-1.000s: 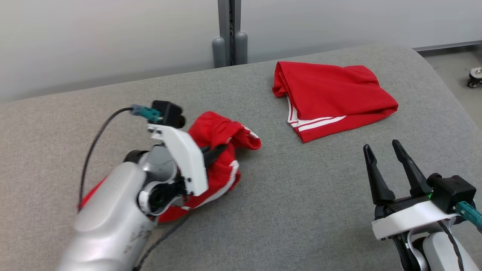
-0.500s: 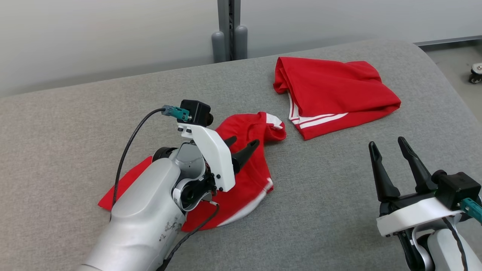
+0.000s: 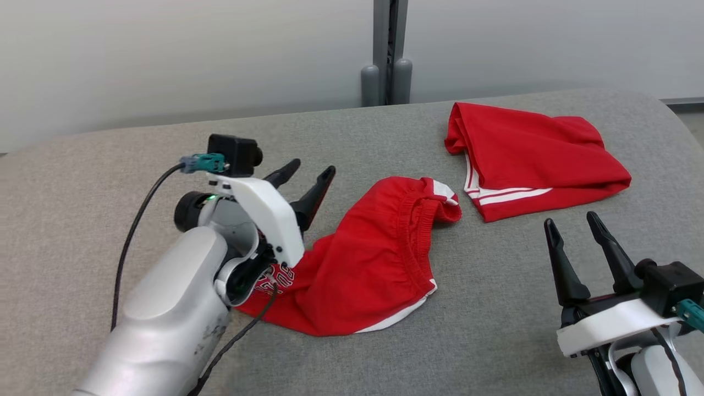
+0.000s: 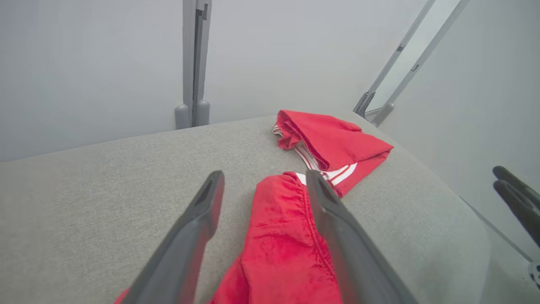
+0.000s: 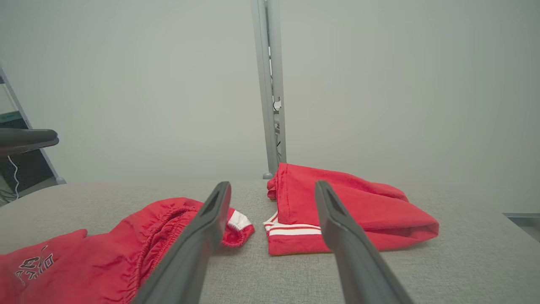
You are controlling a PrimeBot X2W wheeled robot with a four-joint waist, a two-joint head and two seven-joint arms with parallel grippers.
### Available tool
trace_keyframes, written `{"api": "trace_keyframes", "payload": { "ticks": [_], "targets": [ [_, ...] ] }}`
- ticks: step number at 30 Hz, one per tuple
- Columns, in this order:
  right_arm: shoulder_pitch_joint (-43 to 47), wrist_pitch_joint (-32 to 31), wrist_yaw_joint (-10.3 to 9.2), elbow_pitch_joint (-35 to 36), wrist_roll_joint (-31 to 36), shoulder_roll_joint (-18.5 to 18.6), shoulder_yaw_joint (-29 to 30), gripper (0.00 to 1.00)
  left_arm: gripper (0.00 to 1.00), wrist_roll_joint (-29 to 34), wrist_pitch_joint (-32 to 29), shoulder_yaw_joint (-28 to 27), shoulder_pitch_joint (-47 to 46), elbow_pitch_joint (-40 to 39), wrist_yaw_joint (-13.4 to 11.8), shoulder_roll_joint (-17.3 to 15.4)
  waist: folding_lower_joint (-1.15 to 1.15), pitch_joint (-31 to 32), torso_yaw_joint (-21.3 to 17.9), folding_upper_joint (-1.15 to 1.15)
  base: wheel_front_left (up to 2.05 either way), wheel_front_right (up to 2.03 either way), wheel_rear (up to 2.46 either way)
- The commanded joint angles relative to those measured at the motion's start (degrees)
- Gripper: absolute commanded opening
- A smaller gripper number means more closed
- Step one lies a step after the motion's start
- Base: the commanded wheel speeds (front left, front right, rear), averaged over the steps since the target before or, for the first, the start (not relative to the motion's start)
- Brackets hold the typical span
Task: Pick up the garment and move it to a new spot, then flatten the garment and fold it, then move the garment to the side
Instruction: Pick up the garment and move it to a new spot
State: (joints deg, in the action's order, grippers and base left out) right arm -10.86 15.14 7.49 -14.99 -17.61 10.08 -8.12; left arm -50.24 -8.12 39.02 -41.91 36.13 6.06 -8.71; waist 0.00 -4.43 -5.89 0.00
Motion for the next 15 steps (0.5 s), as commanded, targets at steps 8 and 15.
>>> {"api": "trace_keyframes", "payload": {
  "ticks": [8, 15],
  "targets": [
    [2.93, 0.0, 0.02, 0.8, 0.2, 1.22, 0.46, 1.0, 1.0, 2.67, 7.33, -2.59, 8.32, -7.82, -3.84, -8.2, 0.0, 2.14, 3.75, 0.0, 0.0, 0.0, 0.0],
    [4.28, 0.0, 0.02, 1.8, -0.72, 0.54, -0.48, 1.0, 1.0, 4.93, 14.67, -5.45, 16.86, -17.3, -8.59, -14.39, 0.0, 3.54, 4.94, 0.0, 0.0, 0.0, 0.0]
  ]
}}
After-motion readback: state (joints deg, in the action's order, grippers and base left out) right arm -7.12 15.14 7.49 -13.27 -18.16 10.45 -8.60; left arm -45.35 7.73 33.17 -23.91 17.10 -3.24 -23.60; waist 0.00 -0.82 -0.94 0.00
